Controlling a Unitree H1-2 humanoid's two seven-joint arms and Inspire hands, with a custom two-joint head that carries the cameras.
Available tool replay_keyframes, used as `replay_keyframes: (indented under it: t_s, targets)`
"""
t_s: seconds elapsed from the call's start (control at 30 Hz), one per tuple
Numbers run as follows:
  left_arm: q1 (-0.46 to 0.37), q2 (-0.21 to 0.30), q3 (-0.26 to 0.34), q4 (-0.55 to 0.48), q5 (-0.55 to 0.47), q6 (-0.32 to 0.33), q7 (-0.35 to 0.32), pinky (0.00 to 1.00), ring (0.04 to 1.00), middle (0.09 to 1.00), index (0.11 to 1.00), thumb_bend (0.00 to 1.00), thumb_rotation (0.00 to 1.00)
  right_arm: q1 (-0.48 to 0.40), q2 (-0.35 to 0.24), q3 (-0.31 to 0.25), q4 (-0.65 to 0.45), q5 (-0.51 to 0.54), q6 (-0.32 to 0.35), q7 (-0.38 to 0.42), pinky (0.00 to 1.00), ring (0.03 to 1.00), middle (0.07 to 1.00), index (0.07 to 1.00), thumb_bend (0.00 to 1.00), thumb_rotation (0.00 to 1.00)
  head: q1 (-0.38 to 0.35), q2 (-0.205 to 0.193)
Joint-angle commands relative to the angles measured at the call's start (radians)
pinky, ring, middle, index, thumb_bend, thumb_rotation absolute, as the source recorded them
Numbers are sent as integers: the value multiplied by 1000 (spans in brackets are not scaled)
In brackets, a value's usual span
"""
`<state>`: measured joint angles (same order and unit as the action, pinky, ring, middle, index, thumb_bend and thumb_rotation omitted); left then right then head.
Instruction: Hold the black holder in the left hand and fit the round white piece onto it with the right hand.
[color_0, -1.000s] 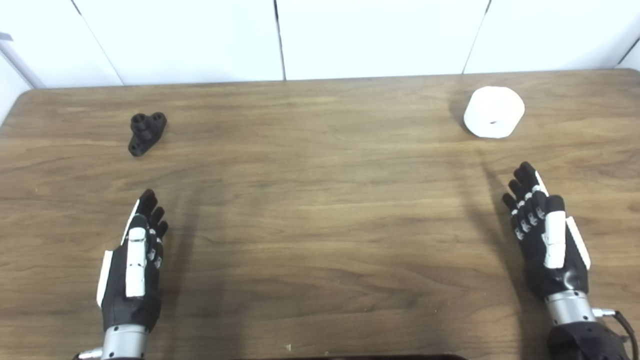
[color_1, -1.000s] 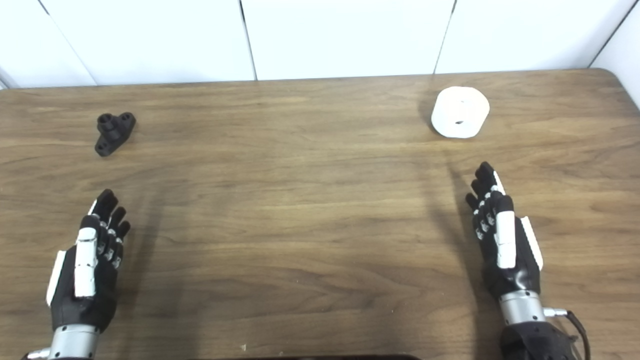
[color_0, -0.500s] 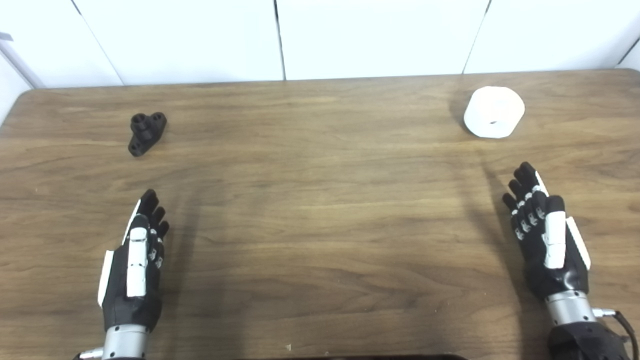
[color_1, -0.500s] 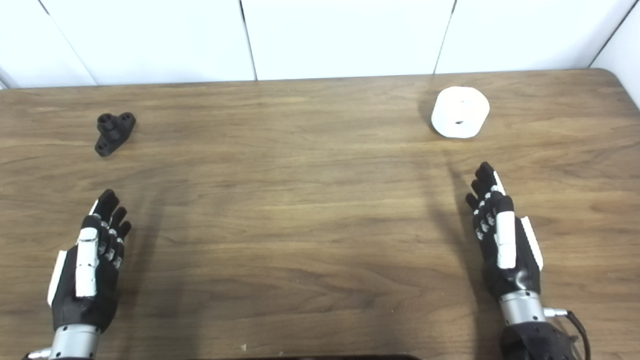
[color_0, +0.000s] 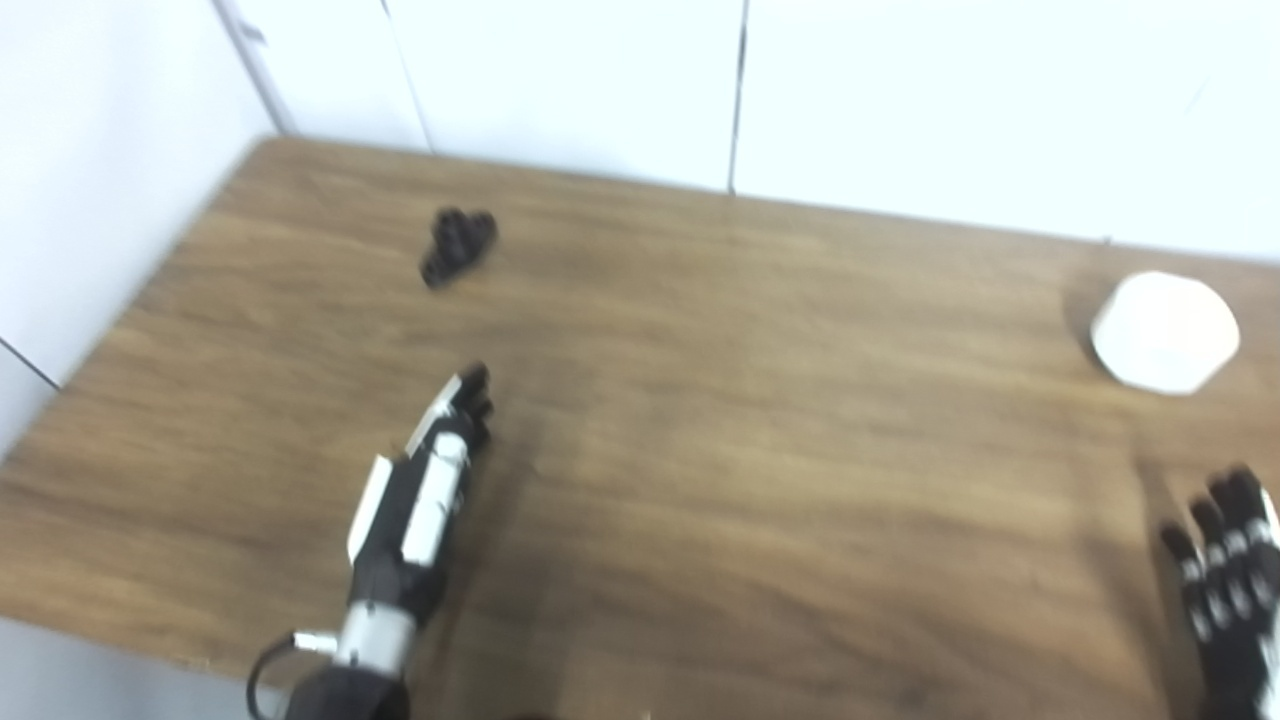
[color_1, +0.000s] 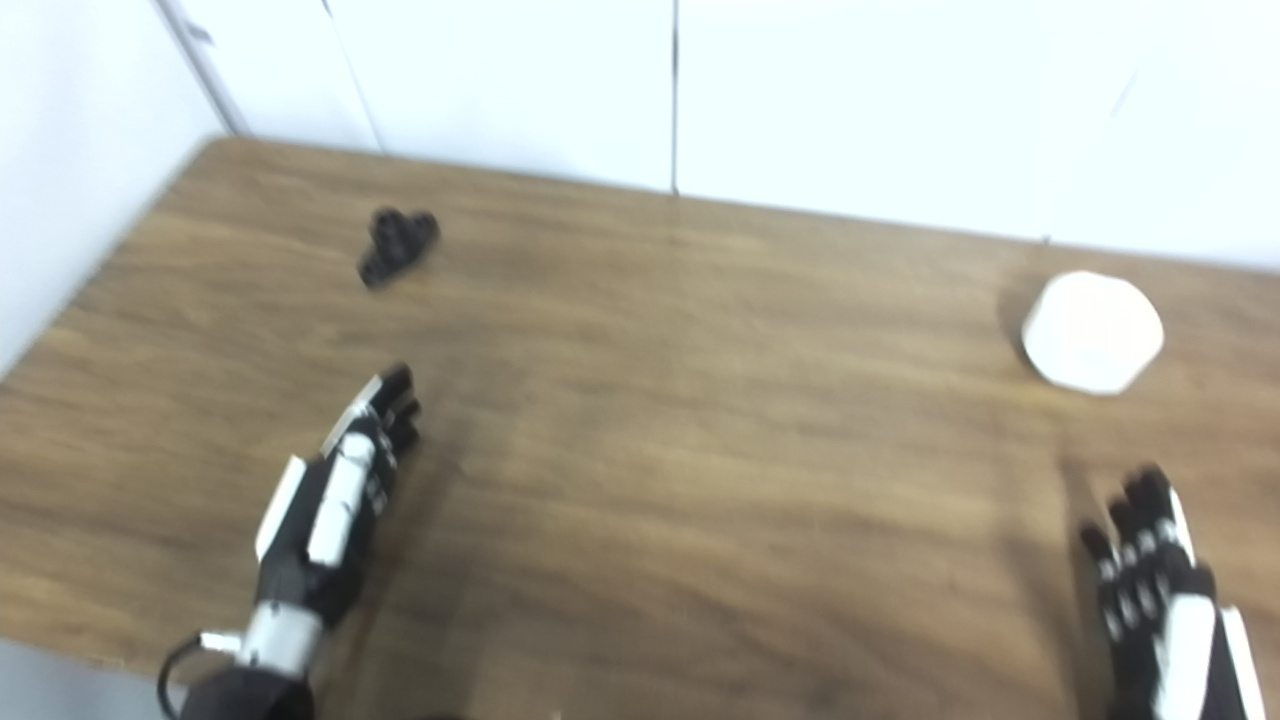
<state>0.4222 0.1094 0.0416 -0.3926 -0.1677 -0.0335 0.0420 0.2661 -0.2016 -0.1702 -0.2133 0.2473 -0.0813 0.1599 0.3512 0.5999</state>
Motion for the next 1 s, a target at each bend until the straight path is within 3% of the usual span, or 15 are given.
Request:
replay_keyframes:
  t_s: [0.0, 0.1, 0.33, 0.43, 0.5, 0.67, 0.83, 0.97]
  targets:
    - [45, -77, -19, 0, 27, -50, 10, 962, 972, 975, 940, 430, 839, 15, -23, -10, 22, -8, -27, 7, 1000, 1000, 1000, 996, 619, 1000, 7, -7]
    - [48, -77, -29, 20, 30, -74, 10, 966, 980, 982, 948, 420, 834, 16, -19, -16, 51, -11, -56, 3, 1000, 1000, 994, 982, 653, 997, 14, -29]
    - [50, -72, -38, 71, 39, -139, 15, 977, 983, 980, 949, 421, 783, 28, -9, -23, 85, -1, -91, -1, 962, 954, 939, 911, 619, 912, 6, -60]
    - [53, -70, -39, 77, 41, -148, 20, 981, 985, 980, 944, 441, 765, 35, -9, -21, 82, -4, -94, 0, 981, 958, 940, 912, 638, 920, -3, -61]
    - [56, -69, -42, 74, 42, -148, 23, 988, 989, 981, 946, 449, 759, 38, -10, -20, 81, -4, -97, 1, 943, 934, 921, 897, 638, 915, -5, -64]
    - [60, -71, -43, 99, 56, -175, 32, 999, 991, 978, 939, 472, 720, 42, -10, -20, 100, -13, -112, 1, 956, 943, 928, 904, 648, 928, -7, -96]
    - [66, -79, -34, 100, 118, -191, 62, 920, 937, 934, 894, 502, 538, 50, -7, -20, 97, 9, -105, 5, 997, 973, 954, 934, 662, 933, -19, -97]
    - [57, -69, -14, 74, 135, -187, 72, 913, 932, 926, 880, 512, 399, 55, -2, -18, 87, 11, -100, 2, 1000, 984, 960, 936, 648, 931, -26, -94]
